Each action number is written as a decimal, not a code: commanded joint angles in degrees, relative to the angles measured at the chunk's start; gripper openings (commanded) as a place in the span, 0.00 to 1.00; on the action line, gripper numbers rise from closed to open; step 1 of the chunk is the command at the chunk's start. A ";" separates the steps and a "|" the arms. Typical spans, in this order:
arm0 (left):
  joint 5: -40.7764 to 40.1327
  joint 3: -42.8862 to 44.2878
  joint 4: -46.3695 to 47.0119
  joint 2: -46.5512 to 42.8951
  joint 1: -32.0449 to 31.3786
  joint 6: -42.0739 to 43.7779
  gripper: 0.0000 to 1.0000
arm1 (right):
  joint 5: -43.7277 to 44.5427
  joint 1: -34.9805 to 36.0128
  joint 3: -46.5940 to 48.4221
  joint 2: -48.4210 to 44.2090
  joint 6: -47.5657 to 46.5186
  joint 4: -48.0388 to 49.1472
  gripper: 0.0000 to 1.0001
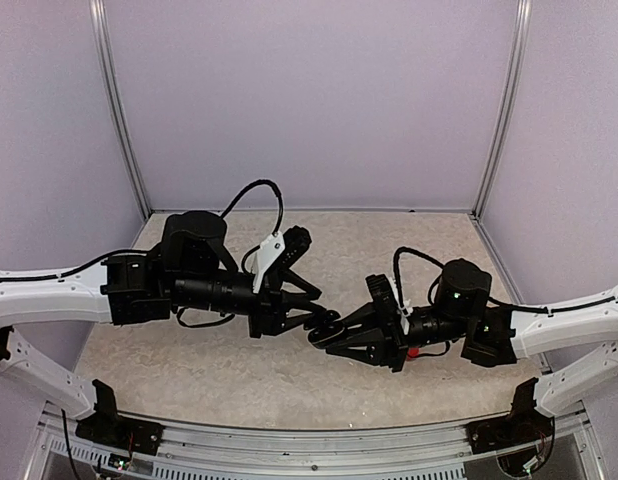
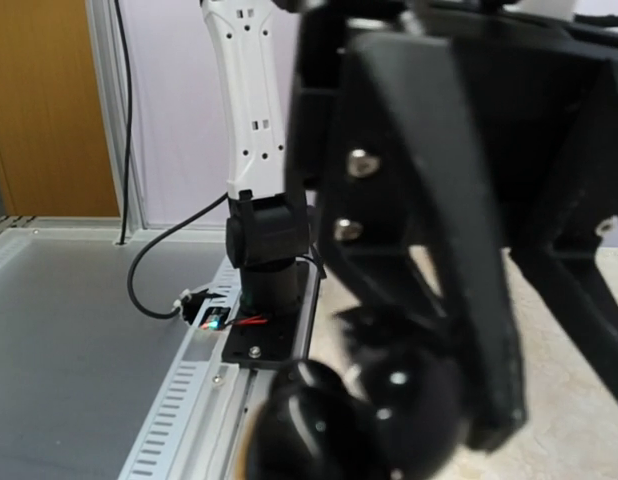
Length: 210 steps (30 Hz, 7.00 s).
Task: Insert the wireless bluetooth earbuds into the charging case
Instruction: Close the charging case with the earbuds inside, then place the charging case with the earbuds at the center of the board, then pick up the charging case from the center of the board.
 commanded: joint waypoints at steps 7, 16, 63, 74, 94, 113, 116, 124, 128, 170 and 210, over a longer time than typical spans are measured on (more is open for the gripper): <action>-2.73 -0.53 1.94 -3.29 -3.28 5.45 0.40 | 1.27 -0.54 -0.97 -1.60 1.92 1.67 0.00; -13.01 -1.18 0.45 -5.08 -7.94 9.00 0.48 | 2.87 -0.96 -1.11 -1.16 5.38 3.01 0.00; -46.15 -23.03 21.66 -17.93 0.81 -6.74 0.99 | 2.80 -33.85 62.62 61.83 11.94 -35.47 0.08; -43.93 -25.10 22.19 -18.30 2.19 -8.20 0.99 | 3.46 -34.30 64.16 66.77 12.53 -35.74 0.14; -42.44 -20.50 17.09 -15.50 5.91 -14.56 0.99 | 13.54 -36.26 56.82 48.79 3.55 -41.19 0.84; -22.21 -12.49 9.45 1.91 8.10 -5.75 0.99 | 4.43 -41.12 25.02 14.38 9.45 -29.79 1.00; -16.95 -11.76 10.90 6.17 9.45 -2.65 0.99 | 0.94 -41.14 22.63 10.03 8.04 -30.40 0.99; -8.12 -8.62 12.44 16.57 13.98 1.83 0.94 | 0.75 -41.14 13.01 -1.67 8.12 -28.84 0.99; -5.74 -8.27 14.21 21.58 15.56 4.70 0.90 | -0.14 -41.16 9.24 -4.53 8.63 -27.91 0.99; 10.17 5.82 14.97 45.71 22.05 23.01 0.63 | -10.14 -41.15 5.91 -4.18 5.59 -27.71 1.00; -36.13 -7.21 18.72 8.15 -8.57 36.18 0.39 | -13.37 -35.59 0.85 -9.19 18.16 -18.85 0.85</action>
